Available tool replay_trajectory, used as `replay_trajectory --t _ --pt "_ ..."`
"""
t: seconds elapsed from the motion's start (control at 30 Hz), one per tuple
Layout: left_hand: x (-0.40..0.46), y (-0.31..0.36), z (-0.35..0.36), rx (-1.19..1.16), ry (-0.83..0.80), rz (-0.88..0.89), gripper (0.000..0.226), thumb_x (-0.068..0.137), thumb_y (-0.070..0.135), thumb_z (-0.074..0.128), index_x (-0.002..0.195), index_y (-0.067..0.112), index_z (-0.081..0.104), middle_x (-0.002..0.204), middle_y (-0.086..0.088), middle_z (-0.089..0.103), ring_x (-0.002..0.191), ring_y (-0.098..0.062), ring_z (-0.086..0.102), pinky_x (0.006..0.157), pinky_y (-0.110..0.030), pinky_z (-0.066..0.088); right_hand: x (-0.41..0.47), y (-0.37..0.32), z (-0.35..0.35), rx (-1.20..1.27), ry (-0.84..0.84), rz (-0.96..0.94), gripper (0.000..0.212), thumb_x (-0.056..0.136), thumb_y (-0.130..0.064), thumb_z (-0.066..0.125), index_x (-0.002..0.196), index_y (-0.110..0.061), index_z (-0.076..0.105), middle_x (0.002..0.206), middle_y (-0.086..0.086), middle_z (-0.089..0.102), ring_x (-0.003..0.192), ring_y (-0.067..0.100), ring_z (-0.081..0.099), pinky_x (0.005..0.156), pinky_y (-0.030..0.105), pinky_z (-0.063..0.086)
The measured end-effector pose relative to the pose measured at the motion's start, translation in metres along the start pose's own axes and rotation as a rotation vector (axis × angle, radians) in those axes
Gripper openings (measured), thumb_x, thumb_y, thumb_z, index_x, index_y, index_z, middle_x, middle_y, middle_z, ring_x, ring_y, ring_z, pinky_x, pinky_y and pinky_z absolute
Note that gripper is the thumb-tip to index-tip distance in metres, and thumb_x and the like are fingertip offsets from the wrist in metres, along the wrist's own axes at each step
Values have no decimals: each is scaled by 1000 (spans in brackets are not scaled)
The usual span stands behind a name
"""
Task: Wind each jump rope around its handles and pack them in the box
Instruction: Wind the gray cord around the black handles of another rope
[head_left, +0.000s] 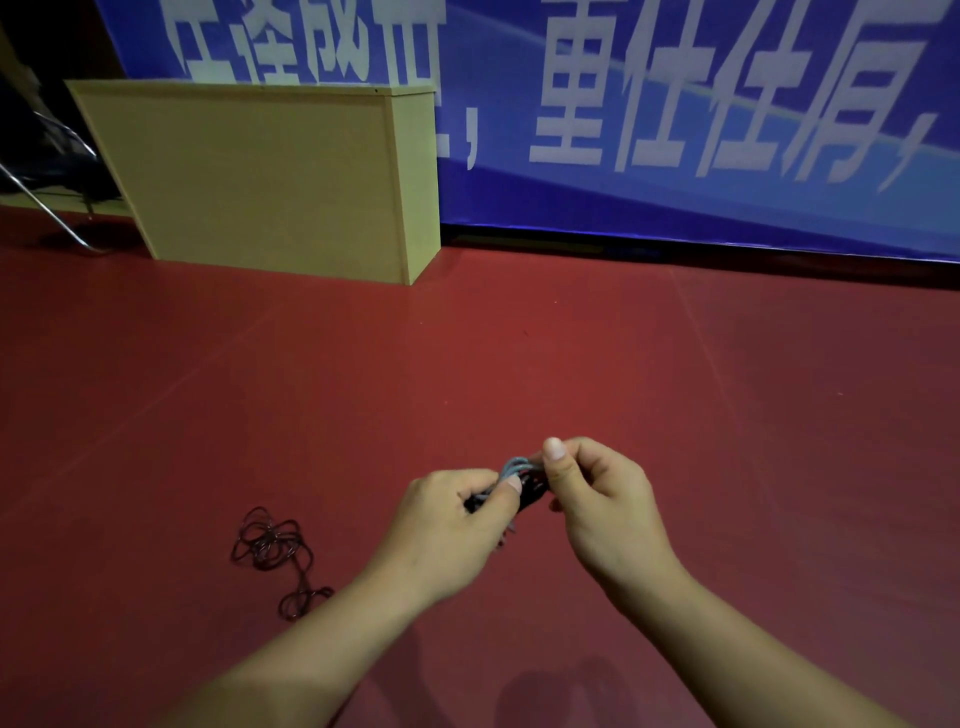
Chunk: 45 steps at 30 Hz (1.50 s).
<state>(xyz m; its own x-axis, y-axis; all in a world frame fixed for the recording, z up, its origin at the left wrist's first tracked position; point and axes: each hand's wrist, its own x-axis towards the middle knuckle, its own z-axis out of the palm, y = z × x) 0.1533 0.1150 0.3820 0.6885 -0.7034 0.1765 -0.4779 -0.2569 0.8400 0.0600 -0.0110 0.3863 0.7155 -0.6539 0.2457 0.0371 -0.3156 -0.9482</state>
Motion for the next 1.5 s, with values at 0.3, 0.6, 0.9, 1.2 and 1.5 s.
replay_trajectory --t 0.3,0.6,0.9,1.2,1.5 --pt "-5 -16 1 368 18 293 48 85 68 43 83 25 65 72 9 62 70 -8 58 60 -34 45 7 -5 -3 259 -190 366 26 94 -27 60 71 -15 56 60 -1 58 55 13 50 59 30 44" --pt "5 -29 0 761 103 399 48 84 67 41 79 30 70 76 14 67 70 -13 59 57 -29 44 4 -2 -2 125 -259 512 12 87 -28 70 79 -20 66 67 -6 61 66 11 50 60 29 45" --pt "16 -31 4 560 116 252 49 80 68 41 101 35 70 91 11 71 86 -17 66 66 -36 53 11 -7 1 372 -234 538 17 92 -13 62 77 -20 60 73 -4 64 68 7 56 70 28 41" --pt "12 -11 -27 497 262 87 55 71 78 49 104 39 70 95 9 74 91 -17 68 75 -35 54 23 -25 24 823 -174 596 23 96 -10 51 76 -19 57 52 -9 60 44 0 52 62 25 36" --pt "-32 -13 -64 448 206 -193 56 74 80 45 85 33 72 66 14 69 71 -10 67 70 -36 56 1 -27 57 605 -387 382 17 97 -16 57 82 -23 60 75 -7 65 72 7 56 70 29 43"
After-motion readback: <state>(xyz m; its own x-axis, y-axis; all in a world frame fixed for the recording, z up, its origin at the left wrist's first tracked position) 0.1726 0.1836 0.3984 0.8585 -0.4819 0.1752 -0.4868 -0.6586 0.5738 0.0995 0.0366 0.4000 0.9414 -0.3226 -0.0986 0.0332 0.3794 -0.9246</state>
